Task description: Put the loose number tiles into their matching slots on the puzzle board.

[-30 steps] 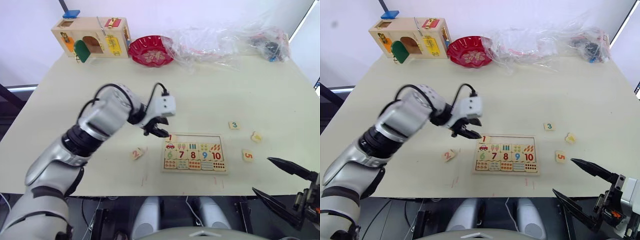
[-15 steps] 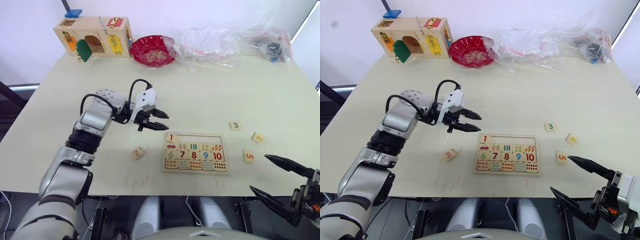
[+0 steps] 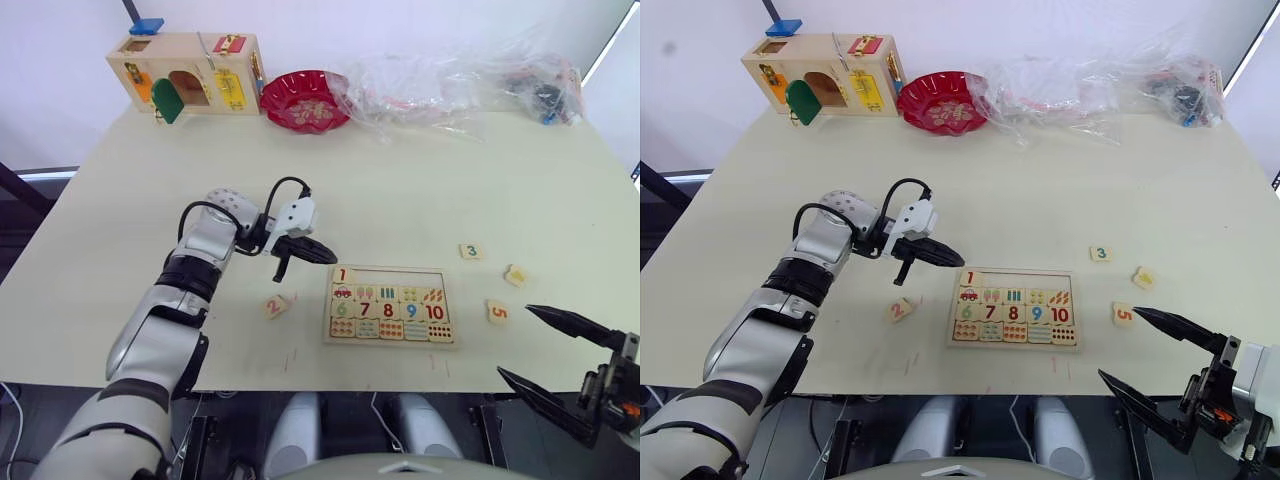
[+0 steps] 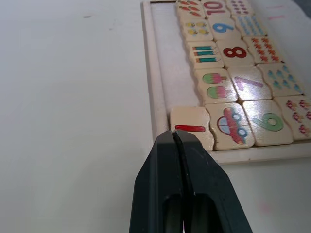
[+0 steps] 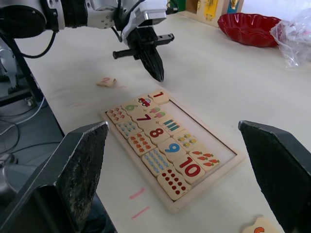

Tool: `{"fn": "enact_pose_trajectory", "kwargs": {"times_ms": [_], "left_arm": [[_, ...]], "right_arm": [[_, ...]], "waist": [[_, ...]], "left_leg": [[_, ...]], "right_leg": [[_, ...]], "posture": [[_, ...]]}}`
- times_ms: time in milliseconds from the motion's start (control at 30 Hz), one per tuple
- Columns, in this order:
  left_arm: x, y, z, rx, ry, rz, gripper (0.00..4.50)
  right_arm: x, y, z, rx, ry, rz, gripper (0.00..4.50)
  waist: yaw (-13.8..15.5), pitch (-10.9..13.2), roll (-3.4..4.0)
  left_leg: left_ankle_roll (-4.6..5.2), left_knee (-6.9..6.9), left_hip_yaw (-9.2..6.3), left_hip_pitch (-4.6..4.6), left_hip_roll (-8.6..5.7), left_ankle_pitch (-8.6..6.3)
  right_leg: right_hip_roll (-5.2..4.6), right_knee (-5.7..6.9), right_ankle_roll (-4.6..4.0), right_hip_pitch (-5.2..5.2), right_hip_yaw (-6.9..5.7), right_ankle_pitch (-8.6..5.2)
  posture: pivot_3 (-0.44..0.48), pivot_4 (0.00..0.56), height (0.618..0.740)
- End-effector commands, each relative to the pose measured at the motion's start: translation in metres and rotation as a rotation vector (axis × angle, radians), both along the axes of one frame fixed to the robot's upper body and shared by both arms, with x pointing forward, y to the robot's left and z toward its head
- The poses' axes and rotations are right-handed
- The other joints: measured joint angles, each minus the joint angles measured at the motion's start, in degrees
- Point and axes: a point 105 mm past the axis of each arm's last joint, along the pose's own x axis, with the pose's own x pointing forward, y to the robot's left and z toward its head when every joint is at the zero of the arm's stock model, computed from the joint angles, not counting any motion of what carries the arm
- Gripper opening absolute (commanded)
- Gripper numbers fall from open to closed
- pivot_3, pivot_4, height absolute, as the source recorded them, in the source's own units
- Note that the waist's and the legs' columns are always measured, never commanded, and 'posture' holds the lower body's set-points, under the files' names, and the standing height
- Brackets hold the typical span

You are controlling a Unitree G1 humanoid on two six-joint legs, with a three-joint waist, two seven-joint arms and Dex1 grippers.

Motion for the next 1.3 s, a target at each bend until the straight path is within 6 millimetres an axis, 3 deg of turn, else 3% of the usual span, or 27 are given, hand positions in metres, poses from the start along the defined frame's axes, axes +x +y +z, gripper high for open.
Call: {"fn": "enact_pose_trajectory", "kwargs": {"times_ms": [33, 1300], "left_arm": [[0.006, -0.004, 0.007, 0.005, -0.057, -0.005, 0.05], [0.001, -0.003, -0.003, 0.053, -0.055, -0.035, 0.05]], "right_arm": [[-0.001, 0.004, 0.004, 0.010, -0.017, 0.009, 4.50], [-0.004, 0.003, 0.005, 0.008, -0.008, -0.001, 4.50]], "waist": [[-0.01, 0.00, 0.00], [-0.03, 0.00, 0.00]], "left_leg": [[0.00, 0.00, -0.01, 0.00, 0.00, 0.00], [0.00, 0.00, -0.01, 0.00, 0.00, 0.00]], "right_leg": [[0.00, 0.00, 0.00, 0.00, -0.01, 0.00], [0.00, 0.01, 0.00, 0.00, -0.01, 0.00]], "posture": [[0.000, 0.150, 0.740], [0.000, 0.150, 0.740]]}}
